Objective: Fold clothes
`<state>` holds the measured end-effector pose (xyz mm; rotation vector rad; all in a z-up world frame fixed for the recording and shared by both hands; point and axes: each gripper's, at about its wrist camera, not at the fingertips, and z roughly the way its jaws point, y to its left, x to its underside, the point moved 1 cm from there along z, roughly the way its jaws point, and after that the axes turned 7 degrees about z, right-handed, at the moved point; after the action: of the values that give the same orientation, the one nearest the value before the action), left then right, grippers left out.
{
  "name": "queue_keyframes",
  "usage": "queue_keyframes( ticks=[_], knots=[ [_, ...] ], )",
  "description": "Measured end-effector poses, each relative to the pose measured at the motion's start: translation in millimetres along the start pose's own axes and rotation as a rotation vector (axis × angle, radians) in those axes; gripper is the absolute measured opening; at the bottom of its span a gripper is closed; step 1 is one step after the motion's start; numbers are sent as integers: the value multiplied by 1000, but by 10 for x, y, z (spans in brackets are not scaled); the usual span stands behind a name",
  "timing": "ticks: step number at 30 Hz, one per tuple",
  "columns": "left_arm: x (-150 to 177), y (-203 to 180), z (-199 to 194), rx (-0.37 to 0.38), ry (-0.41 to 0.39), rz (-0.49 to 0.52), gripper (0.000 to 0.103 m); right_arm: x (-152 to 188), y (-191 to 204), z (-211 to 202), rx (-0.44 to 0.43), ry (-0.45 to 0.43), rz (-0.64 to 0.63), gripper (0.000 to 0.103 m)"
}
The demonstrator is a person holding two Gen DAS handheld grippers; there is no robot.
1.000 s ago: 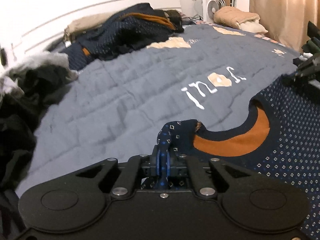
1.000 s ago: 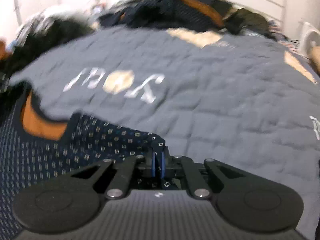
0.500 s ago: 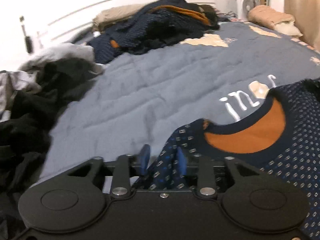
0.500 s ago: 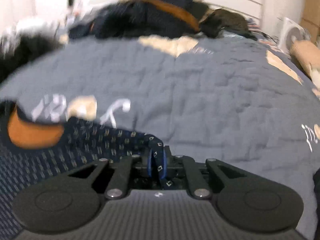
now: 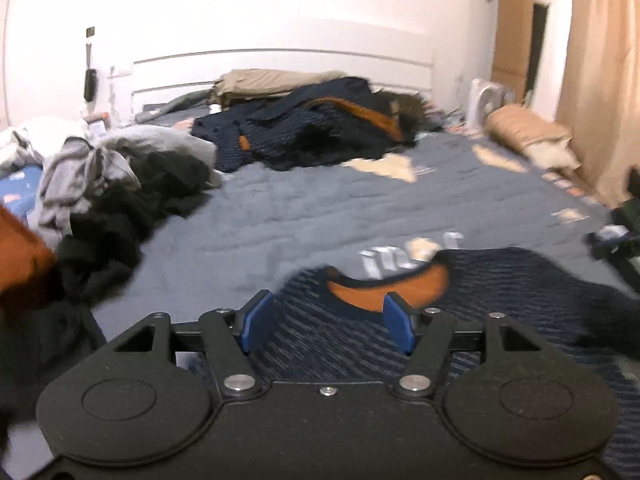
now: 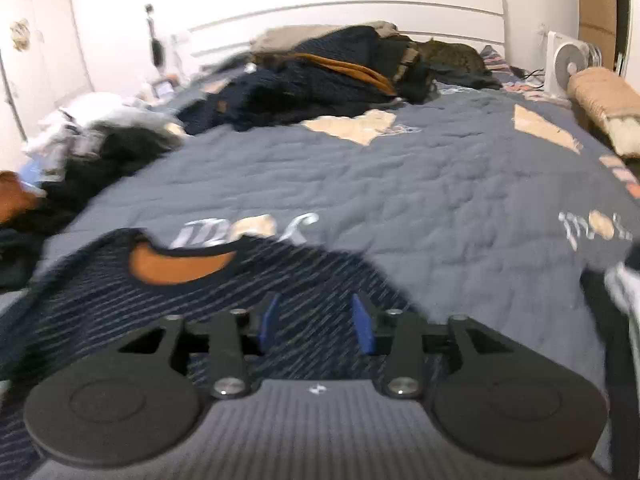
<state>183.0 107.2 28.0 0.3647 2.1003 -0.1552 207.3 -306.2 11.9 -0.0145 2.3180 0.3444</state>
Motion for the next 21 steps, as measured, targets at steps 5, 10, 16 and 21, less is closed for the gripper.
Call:
queue_keyframes(
  ticks=[5,10,16,21],
  knots=[
    [385,-507,-571,66,-12,-71,62,622,51,-566,-38,7,121,45],
    [749,-1007,-1000,106,-8,-59,62,1202,78,-944,-25,26,180,45],
    [1089,-1329,-1344,112,0,-62,62,1637,165,-1284,4,30,175,45],
    [1315,-1414,-1590,104,7,-90,64,1997,218,-1483,-4,50,175,45]
  ],
)
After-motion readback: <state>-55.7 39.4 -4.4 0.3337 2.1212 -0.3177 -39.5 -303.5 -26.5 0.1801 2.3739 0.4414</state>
